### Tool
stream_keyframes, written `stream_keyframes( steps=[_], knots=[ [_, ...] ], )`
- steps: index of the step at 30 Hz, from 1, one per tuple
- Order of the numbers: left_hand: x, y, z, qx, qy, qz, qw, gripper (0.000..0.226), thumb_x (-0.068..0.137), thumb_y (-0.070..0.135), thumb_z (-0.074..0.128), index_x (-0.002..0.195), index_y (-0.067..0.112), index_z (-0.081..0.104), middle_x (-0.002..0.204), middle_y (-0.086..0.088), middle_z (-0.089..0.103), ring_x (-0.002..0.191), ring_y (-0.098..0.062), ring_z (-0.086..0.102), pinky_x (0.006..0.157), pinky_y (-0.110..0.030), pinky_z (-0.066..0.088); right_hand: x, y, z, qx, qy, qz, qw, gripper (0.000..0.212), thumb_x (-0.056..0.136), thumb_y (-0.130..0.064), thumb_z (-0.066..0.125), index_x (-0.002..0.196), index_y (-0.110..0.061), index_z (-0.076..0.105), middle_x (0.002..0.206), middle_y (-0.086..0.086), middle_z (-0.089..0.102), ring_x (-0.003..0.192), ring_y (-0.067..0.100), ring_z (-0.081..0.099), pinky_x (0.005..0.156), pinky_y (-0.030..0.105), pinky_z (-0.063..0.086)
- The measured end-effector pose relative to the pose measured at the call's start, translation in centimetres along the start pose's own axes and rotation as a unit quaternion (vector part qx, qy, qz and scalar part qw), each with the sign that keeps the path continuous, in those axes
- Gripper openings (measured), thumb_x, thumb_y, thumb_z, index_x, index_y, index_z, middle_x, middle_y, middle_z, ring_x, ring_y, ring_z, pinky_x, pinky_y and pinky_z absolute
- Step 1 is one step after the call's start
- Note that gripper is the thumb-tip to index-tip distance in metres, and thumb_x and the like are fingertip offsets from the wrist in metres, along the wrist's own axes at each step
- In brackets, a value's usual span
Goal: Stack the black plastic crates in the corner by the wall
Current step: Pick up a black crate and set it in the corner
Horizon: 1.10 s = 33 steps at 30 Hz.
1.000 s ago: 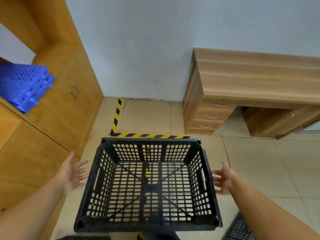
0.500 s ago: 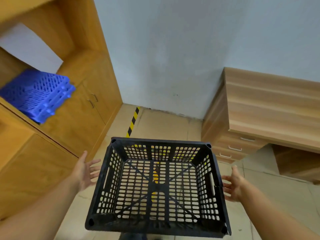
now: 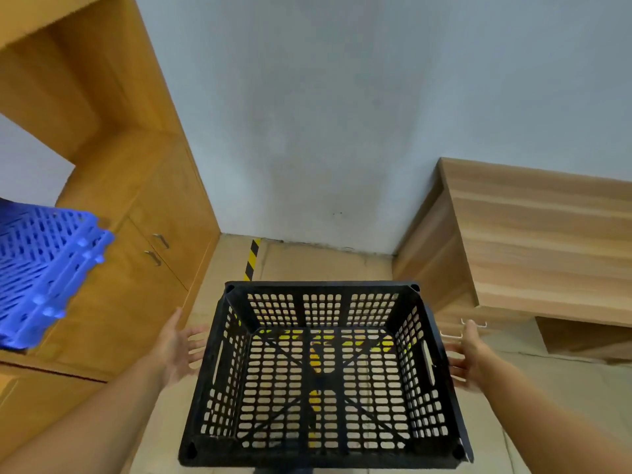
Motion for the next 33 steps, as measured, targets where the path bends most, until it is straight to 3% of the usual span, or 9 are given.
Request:
stream_keyframes(
  steps=[12,16,19,23,24,26,28,30,33],
  knots=[
    [8.4,11.7,3.0,0.036,0.045,0.018,0.998,0.076,0.091,0.065,0.009,0.141,0.015,0.037,0.142,-0.022,0.042,0.132,-0.037,0.037,0.107,-0.059,0.023,5.1,-9.4,5.7,0.047,0.001,0.010,0.999,0.081,0.089,-0.069,0.010,0.110,-0.006,0.056,0.093,0.018,0.060,0.080,0.027,0.057,0.063,0.035,0.045],
    [11.7,15.1,5.2,0.038,0.053,0.028,0.997,0.075,0.091,0.065,0.010,0.140,0.016,0.038,0.141,-0.022,0.042,0.131,-0.038,0.037,0.106,-0.060,0.025,8.2,-13.7,7.2,0.032,-0.020,0.015,0.999,0.083,0.088,-0.070,0.011,0.106,-0.004,0.057,0.077,0.014,0.057,0.072,0.026,0.054,0.064,0.036,0.045],
    [14.0,17.5,7.2,0.048,0.062,0.027,0.997,0.074,0.092,0.064,0.008,0.142,0.017,0.036,0.144,-0.022,0.039,0.134,-0.039,0.034,0.109,-0.059,0.021,11.4,-16.8,8.5,0.025,-0.044,0.024,0.998,0.084,0.087,-0.072,0.011,0.098,-0.002,0.058,0.084,0.014,0.059,0.077,0.027,0.055,0.067,0.037,0.046],
    [18.0,19.8,9.5,0.039,0.095,0.016,0.995,0.075,0.093,0.063,0.008,0.140,0.012,0.037,0.145,-0.020,0.039,0.135,-0.036,0.033,0.109,-0.055,0.020,16.3,-20.3,10.8,0.033,-0.064,0.048,0.996,0.088,0.082,-0.078,0.011,0.094,-0.003,0.057,0.065,0.005,0.044,0.058,0.020,0.038,0.059,0.030,0.035],
    [19.2,20.0,9.9,0.036,0.108,0.009,0.993,0.076,0.093,0.063,0.009,0.139,0.011,0.039,0.144,-0.019,0.040,0.134,-0.035,0.035,0.109,-0.055,0.022,17.4,-21.0,11.5,0.027,-0.066,0.051,0.996,0.090,0.083,-0.076,0.011,0.095,-0.001,0.060,0.066,0.006,0.049,0.060,0.024,0.044,0.061,0.032,0.037],
    [21.8,20.3,10.7,0.021,0.137,-0.006,0.990,0.076,0.092,0.064,0.012,0.136,0.010,0.043,0.142,-0.017,0.043,0.131,-0.034,0.038,0.107,-0.053,0.025,19.7,-22.7,12.6,0.004,-0.058,0.047,0.997,0.087,0.089,-0.069,0.009,0.102,0.001,0.060,0.103,0.021,0.065,0.102,0.041,0.059,0.089,0.042,0.046],
    [24.8,20.7,11.4,0.008,0.158,-0.016,0.987,0.075,0.092,0.064,0.013,0.134,0.010,0.045,0.141,-0.016,0.045,0.129,-0.032,0.041,0.104,-0.050,0.029,21.7,-24.2,14.0,-0.012,-0.059,0.049,0.997,0.086,0.092,-0.065,0.008,0.121,0.001,0.053,0.131,0.024,0.053,0.127,0.040,0.045,0.108,0.046,0.034],
    [27.6,21.1,11.9,-0.001,0.173,-0.022,0.985,0.075,0.092,0.063,0.014,0.132,0.009,0.047,0.139,-0.015,0.047,0.127,-0.030,0.043,0.102,-0.048,0.030,23.9,-25.1,15.4,-0.013,-0.058,0.063,0.996,0.086,0.091,-0.067,0.008,0.136,-0.002,0.044,0.130,0.022,0.053,0.122,0.037,0.048,0.110,0.047,0.032],
    [32.1,21.6,12.3,-0.003,0.179,-0.023,0.984,0.076,0.092,0.064,0.012,0.129,0.009,0.050,0.137,-0.014,0.050,0.127,-0.029,0.043,0.104,-0.048,0.030,27.6,-26.0,17.0,0.001,-0.041,0.085,0.996,0.087,0.089,-0.069,0.010,0.139,-0.006,0.041,0.128,0.021,0.055,0.118,0.035,0.051,0.111,0.048,0.031]
  ],
)
Point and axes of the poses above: each hand's wrist, its own x-axis towards the middle knuckle, its own z-axis out of the palm, y = z × x, the point moved 8 cm from there along x, towards the middle knuckle
